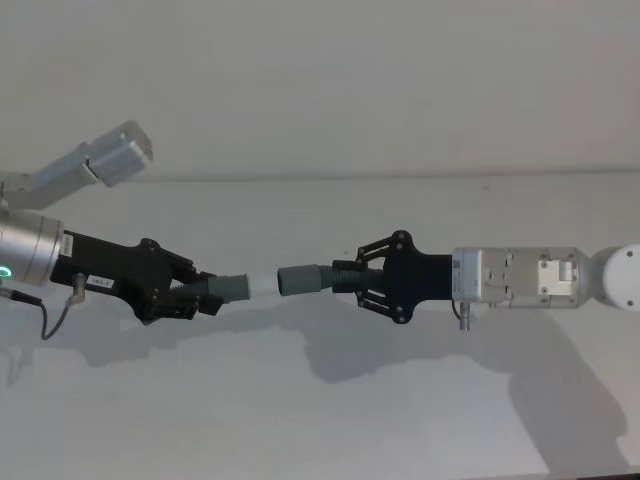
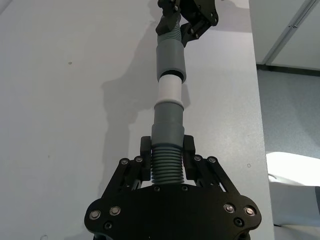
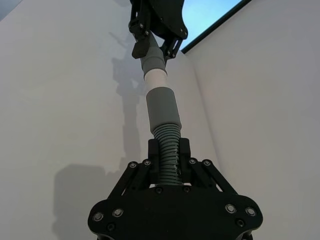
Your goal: Use both hands to pick up one end of the pipe from the table, align the ends, and insert them.
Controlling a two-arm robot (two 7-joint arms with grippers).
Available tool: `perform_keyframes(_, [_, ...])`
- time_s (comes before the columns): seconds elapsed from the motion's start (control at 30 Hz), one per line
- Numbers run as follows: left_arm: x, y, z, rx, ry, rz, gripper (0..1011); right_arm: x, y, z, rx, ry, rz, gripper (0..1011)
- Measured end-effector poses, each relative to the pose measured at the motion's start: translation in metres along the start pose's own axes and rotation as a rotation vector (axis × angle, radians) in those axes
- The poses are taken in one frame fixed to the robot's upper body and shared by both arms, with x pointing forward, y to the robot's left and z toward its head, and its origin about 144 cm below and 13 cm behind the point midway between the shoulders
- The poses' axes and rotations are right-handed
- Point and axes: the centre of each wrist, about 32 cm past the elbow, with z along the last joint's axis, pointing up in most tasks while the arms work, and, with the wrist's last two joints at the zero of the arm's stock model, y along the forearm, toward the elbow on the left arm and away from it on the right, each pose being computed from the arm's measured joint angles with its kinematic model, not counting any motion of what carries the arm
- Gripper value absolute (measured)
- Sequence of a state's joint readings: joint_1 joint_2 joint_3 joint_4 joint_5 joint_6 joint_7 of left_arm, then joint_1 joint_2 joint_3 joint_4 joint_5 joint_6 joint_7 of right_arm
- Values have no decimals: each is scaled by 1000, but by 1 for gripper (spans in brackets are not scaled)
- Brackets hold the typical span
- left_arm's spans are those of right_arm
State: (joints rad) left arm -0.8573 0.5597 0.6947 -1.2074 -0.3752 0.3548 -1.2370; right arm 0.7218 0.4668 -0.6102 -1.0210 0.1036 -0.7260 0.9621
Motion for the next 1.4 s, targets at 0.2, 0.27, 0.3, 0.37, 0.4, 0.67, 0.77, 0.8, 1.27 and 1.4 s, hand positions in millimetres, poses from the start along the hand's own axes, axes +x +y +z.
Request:
perform_keyframes(0.2, [0, 0, 0, 0, 0, 0, 330, 0, 0, 0, 2, 2, 1, 204])
perform_keyframes(0.27, [0, 0, 0, 0, 0, 0, 330, 0, 1, 0, 3, 3, 0, 204])
perform_keyframes(0.3, [0, 0, 0, 0, 0, 0, 330, 0, 1, 0, 3, 3, 0, 204])
perform_keyframes(0.37, [0, 0, 0, 0, 0, 0, 330, -1, 1, 0, 4, 4, -1, 204])
perform_keyframes(0.4, [0, 0, 0, 0, 0, 0, 330, -1, 1, 0, 4, 4, -1, 204])
perform_keyframes(0.67, [0, 0, 0, 0, 0, 0, 330, -1, 3, 0, 8, 7, -4, 204])
perform_keyframes(0.77, [0, 0, 0, 0, 0, 0, 330, -1, 4, 0, 9, 8, -4, 204])
perform_keyframes(0.8, [0, 0, 0, 0, 0, 0, 330, -1, 4, 0, 10, 8, -3, 204])
perform_keyframes(1.27, [0, 0, 0, 0, 0, 0, 330, -2, 9, 0, 18, 13, 6, 204])
perform_keyframes(1.4, [0, 0, 0, 0, 0, 0, 330, -2, 10, 1, 21, 15, 9, 204])
